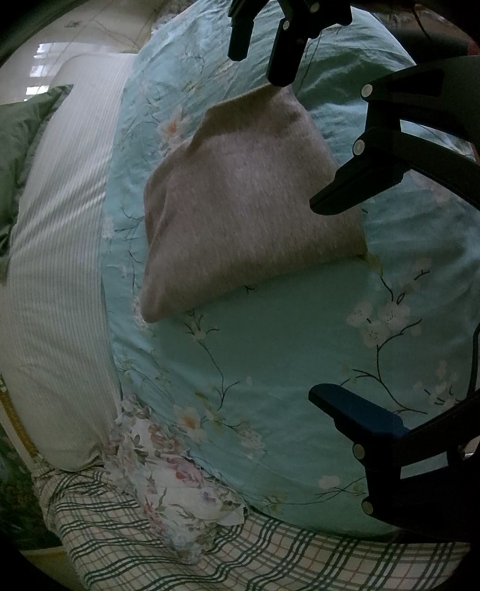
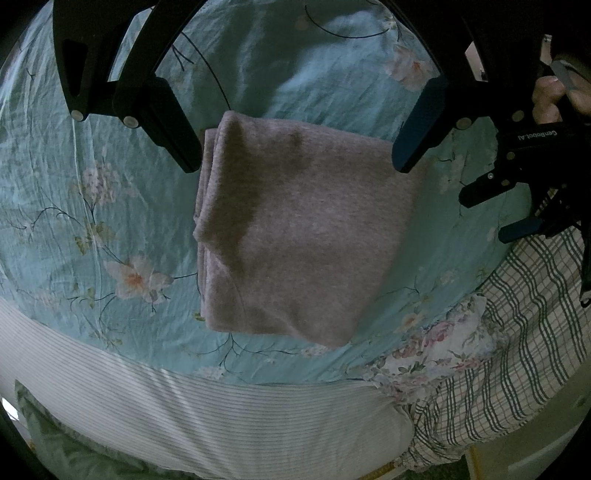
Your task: Fold small clothes
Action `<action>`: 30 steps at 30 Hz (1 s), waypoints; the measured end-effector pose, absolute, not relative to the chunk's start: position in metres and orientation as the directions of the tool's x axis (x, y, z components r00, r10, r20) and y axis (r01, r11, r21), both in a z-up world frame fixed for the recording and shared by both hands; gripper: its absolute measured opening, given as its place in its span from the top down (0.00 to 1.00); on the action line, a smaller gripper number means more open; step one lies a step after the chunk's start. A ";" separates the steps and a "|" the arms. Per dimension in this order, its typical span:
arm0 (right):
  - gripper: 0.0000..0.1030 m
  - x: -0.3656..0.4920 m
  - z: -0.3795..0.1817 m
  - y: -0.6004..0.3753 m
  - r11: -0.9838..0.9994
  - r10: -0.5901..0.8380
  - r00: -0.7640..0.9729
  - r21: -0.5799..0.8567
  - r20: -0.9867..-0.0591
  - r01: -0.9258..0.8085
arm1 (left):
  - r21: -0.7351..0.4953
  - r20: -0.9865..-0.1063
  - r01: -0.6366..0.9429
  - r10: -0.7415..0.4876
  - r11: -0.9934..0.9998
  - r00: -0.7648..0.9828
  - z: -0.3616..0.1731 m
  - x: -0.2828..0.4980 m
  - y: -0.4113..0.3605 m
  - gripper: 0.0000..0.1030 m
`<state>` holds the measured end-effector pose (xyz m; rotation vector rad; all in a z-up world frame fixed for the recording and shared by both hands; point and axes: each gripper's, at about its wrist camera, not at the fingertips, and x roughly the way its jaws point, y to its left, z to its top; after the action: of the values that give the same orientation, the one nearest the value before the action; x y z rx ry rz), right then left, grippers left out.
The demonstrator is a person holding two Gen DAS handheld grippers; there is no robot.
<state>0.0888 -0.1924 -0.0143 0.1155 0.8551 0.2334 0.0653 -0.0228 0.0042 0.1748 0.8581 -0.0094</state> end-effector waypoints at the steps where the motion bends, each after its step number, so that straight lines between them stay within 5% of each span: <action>1: 0.01 0.089 -0.014 -0.193 0.968 0.249 0.632 0.194 -0.734 -0.157 | 0.150 -0.753 0.078 0.063 0.986 0.655 0.004 0.065 -0.023 0.09; 30: 0.01 0.090 -0.014 -0.191 0.969 0.248 0.633 0.196 -0.733 -0.153 | 0.151 -0.755 0.083 0.061 0.985 0.653 0.006 0.069 -0.028 0.09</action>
<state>0.0898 -0.1908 -0.0143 0.1192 0.8551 0.2298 0.0691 -0.0276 0.0058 0.1784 0.8609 -0.0125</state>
